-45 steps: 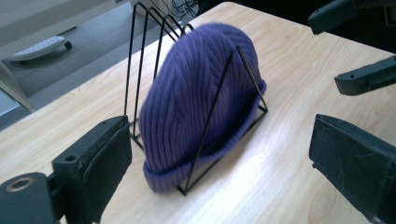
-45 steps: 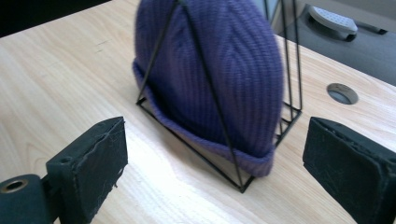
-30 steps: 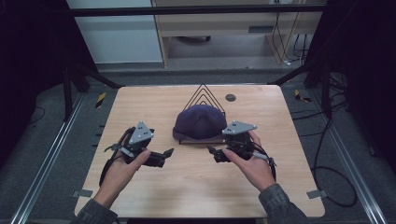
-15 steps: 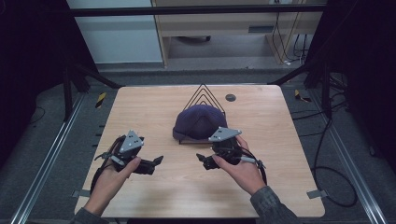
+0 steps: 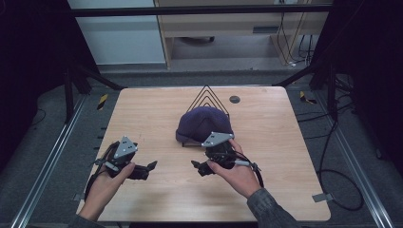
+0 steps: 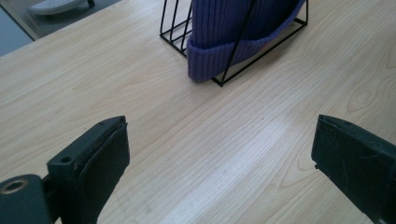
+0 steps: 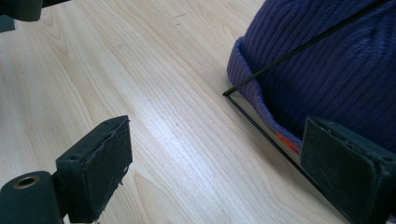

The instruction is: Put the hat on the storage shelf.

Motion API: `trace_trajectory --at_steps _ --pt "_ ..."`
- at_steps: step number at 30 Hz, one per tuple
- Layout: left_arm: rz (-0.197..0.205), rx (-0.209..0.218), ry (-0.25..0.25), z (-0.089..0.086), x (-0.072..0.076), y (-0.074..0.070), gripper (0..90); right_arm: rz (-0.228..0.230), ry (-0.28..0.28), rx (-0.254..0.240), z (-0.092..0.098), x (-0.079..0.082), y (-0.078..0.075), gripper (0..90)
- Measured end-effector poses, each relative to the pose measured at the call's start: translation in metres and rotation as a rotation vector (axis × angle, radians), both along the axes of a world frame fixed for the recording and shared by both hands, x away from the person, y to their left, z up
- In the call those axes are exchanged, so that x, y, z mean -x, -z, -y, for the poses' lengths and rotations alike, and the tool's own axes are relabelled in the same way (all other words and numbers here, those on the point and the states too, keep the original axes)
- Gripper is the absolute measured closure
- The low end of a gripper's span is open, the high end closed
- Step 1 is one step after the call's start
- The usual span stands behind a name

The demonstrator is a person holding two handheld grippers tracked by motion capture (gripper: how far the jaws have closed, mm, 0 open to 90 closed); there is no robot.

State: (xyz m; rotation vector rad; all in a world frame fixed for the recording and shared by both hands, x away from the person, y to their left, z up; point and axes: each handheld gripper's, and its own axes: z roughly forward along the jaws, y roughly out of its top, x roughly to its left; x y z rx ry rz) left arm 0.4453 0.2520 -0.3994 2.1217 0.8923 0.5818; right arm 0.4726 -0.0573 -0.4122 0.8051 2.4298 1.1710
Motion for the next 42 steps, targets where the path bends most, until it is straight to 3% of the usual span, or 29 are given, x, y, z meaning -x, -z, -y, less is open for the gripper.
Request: trace_trajectory --at_steps 11,22,24,26,35,42 --pt "-0.039 -0.012 -0.045 -0.014 -0.004 0.018 4.2 -0.049 -0.038 0.01 -0.018 -0.003 0.013 11.8" --pt "-0.1 -0.019 -0.075 -0.023 -0.012 0.044 4.3 -0.112 -0.082 0.054 -0.034 -0.003 0.027 11.8" --pt "-0.112 -0.019 -0.077 -0.022 -0.015 0.05 4.3 -0.111 -0.068 0.055 -0.036 -0.005 0.032 11.8" --pt "-0.119 -0.02 -0.085 -0.022 -0.017 0.055 4.3 -0.137 -0.035 0.015 -0.036 -0.009 0.039 11.9" --pt "-0.121 -0.017 -0.1 -0.019 -0.025 0.069 4.1 -0.113 0.026 0.059 -0.044 -0.016 0.064 11.2" --pt "-0.135 -0.03 -0.11 -0.02 -0.031 0.078 3.9 -0.135 0.065 0.059 -0.048 -0.021 0.075 8.8"
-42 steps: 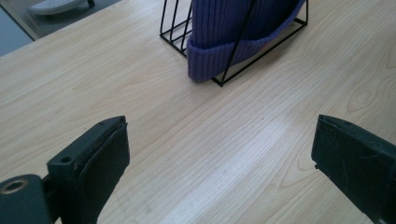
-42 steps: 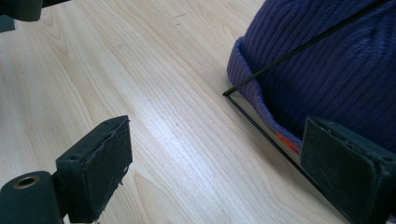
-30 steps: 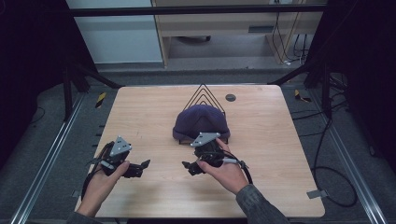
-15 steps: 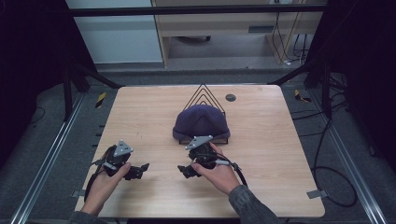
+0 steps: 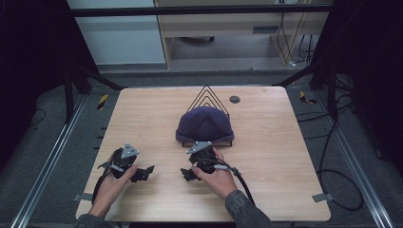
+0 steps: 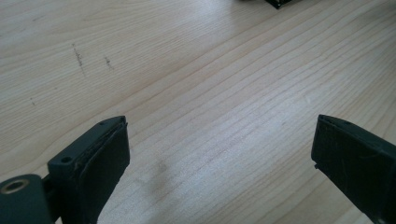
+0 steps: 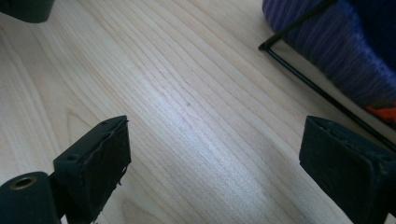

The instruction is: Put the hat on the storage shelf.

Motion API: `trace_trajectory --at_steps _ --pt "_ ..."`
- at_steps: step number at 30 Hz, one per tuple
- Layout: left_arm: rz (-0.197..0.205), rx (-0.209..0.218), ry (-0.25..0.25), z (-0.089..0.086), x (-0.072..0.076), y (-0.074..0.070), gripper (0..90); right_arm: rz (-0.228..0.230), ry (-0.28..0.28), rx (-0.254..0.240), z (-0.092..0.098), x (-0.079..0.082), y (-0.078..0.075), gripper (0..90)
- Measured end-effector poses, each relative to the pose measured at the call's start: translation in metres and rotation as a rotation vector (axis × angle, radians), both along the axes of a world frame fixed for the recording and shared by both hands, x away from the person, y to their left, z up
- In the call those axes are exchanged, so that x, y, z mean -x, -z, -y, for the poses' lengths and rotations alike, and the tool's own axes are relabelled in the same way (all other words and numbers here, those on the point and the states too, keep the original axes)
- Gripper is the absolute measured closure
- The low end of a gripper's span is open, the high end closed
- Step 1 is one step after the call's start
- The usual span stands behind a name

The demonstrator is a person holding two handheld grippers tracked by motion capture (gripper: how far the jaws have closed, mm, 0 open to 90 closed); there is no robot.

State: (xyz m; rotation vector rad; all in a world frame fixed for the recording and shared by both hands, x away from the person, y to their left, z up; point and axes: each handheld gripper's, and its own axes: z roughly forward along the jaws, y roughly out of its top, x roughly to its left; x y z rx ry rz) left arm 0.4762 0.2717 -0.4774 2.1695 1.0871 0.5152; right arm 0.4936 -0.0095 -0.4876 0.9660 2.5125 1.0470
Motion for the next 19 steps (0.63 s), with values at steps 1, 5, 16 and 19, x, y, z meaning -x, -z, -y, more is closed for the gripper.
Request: trace_trajectory --at_steps 1,5,16,19 --pt "-0.003 -0.001 0.0 0.0 -0.001 0.001 3.8 -0.005 0.003 0.002 0.0 -0.001 0.002 8.5" --pt "-0.013 -0.006 -0.003 0.0 -0.003 0.005 3.7 0.005 0.028 0.002 0.0 0.0 0.01 8.3" --pt "-0.044 -0.075 0.011 0.002 -0.009 0.021 2.0 0.05 0.046 -0.005 0.002 0.005 0.024 5.1" --pt "-0.064 -0.004 0.001 -0.002 -0.011 0.026 0.0 0.05 0.046 -0.005 0.002 0.005 0.024 5.1"
